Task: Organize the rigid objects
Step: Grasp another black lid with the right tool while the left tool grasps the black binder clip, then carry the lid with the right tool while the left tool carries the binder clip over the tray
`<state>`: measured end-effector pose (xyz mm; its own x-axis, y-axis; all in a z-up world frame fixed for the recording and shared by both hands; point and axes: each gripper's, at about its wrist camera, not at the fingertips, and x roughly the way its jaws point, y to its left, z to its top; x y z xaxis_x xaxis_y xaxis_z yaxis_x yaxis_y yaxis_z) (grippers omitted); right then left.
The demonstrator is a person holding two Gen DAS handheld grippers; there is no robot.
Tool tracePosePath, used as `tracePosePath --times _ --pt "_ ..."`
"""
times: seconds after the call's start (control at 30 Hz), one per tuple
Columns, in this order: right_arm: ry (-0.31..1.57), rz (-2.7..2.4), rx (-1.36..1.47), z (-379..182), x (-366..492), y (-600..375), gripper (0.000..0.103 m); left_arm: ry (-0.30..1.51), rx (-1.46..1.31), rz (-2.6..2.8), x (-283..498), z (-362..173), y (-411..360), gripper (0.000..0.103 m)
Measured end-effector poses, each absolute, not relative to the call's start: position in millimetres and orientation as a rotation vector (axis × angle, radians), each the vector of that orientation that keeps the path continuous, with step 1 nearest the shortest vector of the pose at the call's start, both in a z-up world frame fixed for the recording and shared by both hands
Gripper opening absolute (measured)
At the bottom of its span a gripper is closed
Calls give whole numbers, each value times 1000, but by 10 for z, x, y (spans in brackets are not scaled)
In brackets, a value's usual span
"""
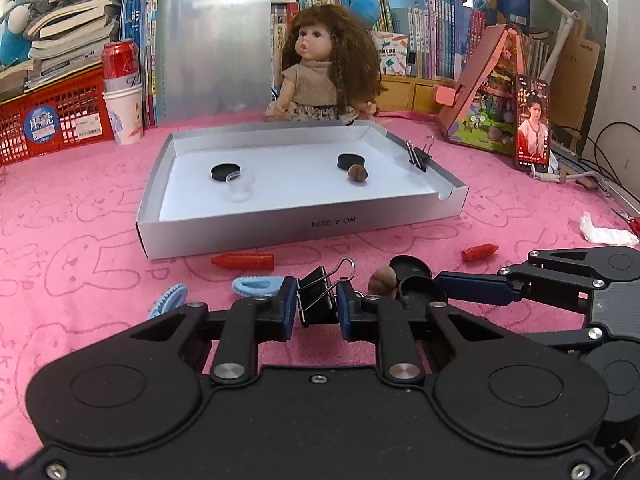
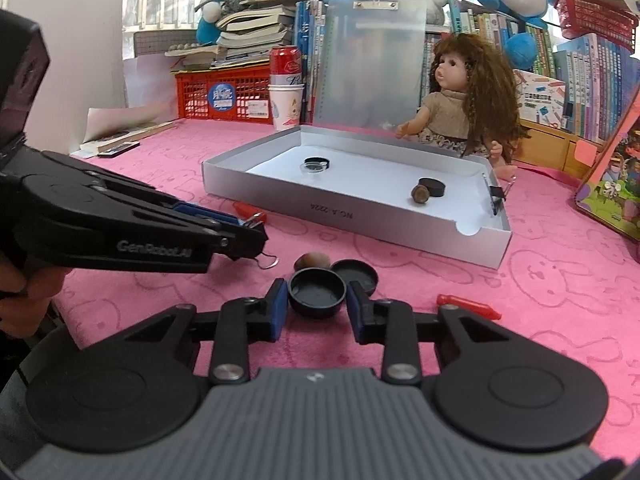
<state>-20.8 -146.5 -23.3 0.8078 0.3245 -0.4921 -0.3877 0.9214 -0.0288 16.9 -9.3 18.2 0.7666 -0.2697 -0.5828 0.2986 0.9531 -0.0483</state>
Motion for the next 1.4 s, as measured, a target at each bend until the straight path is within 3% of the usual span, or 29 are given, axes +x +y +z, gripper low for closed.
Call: tracePosePath --times 1.4 --pt "501 138 -72 189 429 -1718 37 552 -25 -221 729 604 148 20"
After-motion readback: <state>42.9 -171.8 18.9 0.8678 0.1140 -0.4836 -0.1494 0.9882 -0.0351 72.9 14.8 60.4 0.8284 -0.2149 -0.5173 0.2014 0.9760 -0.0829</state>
